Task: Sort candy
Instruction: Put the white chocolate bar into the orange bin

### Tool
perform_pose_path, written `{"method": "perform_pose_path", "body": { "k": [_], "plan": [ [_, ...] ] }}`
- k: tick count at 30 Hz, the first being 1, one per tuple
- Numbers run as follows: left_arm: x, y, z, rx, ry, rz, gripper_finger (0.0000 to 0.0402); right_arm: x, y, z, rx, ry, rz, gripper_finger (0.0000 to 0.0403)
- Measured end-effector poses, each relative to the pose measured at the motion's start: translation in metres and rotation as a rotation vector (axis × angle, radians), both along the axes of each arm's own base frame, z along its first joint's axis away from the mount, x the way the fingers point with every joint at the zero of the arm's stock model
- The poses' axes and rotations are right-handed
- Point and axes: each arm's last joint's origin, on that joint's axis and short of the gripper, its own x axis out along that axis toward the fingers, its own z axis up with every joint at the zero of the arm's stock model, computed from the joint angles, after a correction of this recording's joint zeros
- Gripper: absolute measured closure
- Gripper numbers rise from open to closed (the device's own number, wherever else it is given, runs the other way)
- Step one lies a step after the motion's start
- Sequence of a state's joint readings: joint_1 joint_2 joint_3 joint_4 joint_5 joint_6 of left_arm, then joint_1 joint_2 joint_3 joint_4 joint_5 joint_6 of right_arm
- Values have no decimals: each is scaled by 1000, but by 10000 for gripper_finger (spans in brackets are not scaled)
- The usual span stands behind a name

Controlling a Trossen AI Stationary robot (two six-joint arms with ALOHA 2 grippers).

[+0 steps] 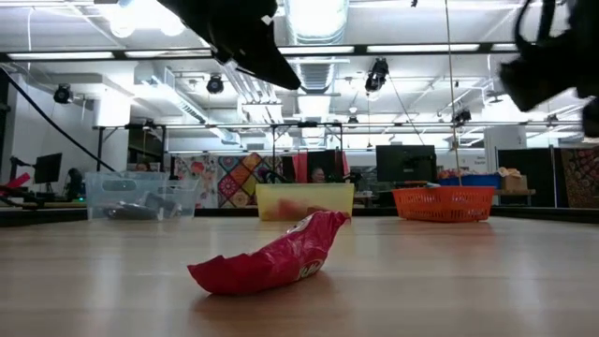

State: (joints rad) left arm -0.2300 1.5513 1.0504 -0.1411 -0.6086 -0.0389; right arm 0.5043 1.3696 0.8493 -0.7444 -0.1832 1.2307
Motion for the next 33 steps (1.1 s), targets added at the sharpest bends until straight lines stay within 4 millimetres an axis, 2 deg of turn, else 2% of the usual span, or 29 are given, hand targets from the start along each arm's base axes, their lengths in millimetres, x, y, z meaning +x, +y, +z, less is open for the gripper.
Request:
{"method": "perform_pose_path", "body": {
  "k": [6,12,18,22,27,33],
  "plan": [
    [-7,-9,1,-7,17,3,299,-16,26,-8,-15,222,112,238],
    [-9,-9,3,-20,15,10,299,-26,52,-14,4,320,119,203],
    [-9,-9,3,-21,12,10,299,-34,66,-31,-42,394,141,166],
    [-9,-9,3,-22,8,10,299,-32,68,-45,-70,423,177,159],
    [-9,-9,4,-28,-1,11,299,-29,69,-55,-77,432,260,182],
    [-9,-10,4,-43,-7,19,299,-26,68,-57,-71,405,292,265]
  ]
}}
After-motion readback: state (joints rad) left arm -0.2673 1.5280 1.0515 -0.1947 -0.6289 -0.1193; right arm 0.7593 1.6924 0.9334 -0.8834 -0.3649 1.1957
